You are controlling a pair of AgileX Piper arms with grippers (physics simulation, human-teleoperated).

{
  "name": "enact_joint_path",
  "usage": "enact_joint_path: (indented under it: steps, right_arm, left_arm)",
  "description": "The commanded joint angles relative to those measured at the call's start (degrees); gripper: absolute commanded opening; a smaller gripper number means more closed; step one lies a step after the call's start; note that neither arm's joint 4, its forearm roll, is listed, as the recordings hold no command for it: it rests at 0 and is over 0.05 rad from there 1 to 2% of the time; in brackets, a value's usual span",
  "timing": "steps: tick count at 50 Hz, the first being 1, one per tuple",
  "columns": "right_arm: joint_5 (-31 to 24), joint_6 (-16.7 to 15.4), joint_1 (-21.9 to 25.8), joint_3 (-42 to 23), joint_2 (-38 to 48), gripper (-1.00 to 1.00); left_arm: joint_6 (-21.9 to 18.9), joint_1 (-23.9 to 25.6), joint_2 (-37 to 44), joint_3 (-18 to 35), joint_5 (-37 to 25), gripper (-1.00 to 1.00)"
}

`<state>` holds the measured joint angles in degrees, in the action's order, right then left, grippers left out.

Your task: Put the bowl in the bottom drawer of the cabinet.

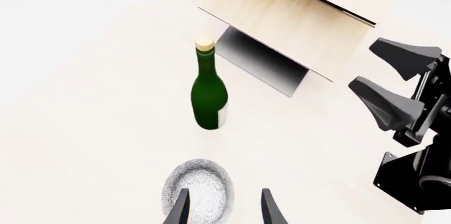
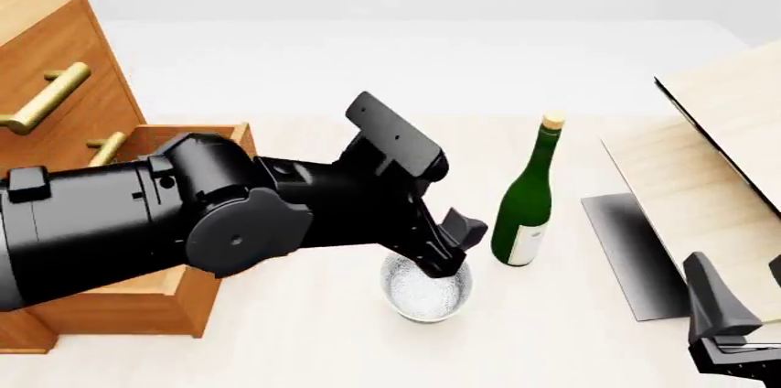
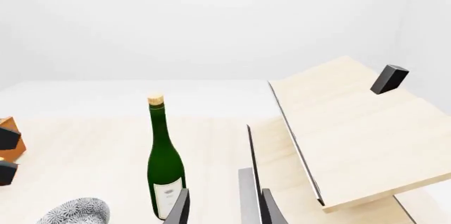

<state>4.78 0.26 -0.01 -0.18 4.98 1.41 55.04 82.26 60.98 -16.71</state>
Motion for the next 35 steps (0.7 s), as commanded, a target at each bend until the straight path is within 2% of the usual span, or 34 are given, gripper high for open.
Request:
enact_joint_path:
  steps: [1, 20, 35]
  right_arm:
    - [0.0, 0.0, 0.0, 0.0, 0.0, 1.0]
    - [0.0, 0.0, 0.0, 0.0, 0.0, 1.0]
    - [0.0, 0.0, 0.0, 0.0, 0.0, 1.0]
  left_arm:
    - [1.1, 2.1, 3.3, 0.9, -0.2, 1.0]
    - [1.6, 3.2, 8.7, 2.7, -1.1, 1.0]
    - [0.9, 2.2, 13.7, 4.8, -1.6, 1.0]
